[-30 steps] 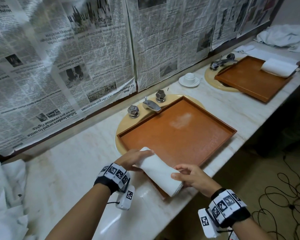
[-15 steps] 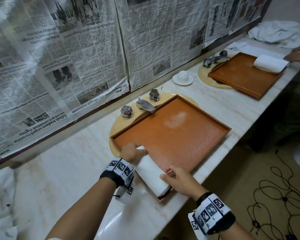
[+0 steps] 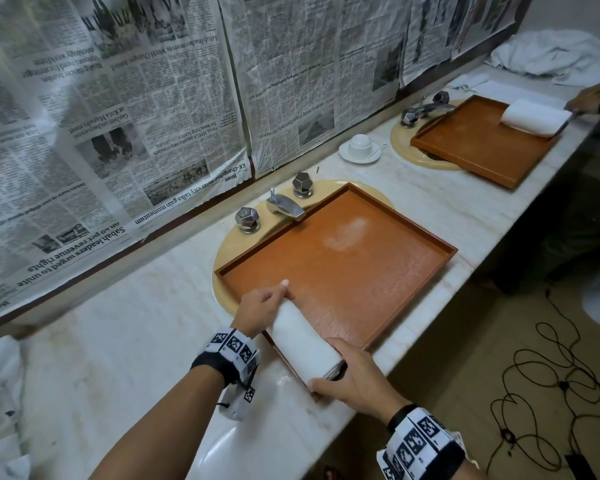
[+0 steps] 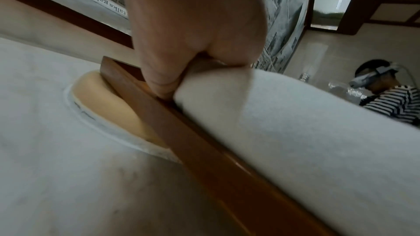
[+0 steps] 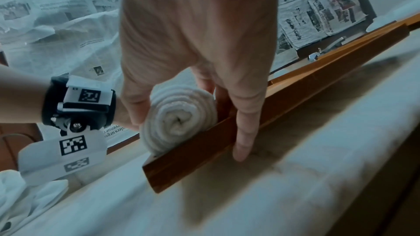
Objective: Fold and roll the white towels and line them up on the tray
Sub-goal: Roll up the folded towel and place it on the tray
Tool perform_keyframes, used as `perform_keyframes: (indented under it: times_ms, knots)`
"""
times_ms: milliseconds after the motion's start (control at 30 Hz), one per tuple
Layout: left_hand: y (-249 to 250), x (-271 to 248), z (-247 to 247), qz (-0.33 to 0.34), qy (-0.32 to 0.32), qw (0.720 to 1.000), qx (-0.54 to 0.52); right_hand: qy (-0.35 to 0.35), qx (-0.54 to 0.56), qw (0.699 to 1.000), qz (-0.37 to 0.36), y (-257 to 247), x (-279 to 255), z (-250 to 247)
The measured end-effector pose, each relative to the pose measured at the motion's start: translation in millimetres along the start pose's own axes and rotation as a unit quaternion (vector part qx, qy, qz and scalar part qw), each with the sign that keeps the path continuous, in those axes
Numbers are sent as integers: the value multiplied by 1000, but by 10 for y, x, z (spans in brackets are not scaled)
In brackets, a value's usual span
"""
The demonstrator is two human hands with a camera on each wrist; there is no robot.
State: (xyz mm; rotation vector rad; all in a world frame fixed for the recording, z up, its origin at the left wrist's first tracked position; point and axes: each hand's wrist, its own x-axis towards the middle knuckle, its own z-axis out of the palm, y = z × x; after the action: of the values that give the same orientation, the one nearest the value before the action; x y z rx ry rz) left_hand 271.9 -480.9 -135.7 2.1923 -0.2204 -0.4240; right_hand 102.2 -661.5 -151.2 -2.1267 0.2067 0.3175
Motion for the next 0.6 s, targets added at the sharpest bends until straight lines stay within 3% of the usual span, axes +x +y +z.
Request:
perform_keyframes:
  times_ms: [300,467,600]
  knots:
    - [12,13,48,-7,36,999,35,-14,-26,999,33,-47,46,-48]
    - [-43,-121,48,39,70,997,-2,-24,-41,999,18,-79,-21,-45]
    - [-186,-193,24,75,85,994,1,5,-136,991,-8,-111,-81,-60]
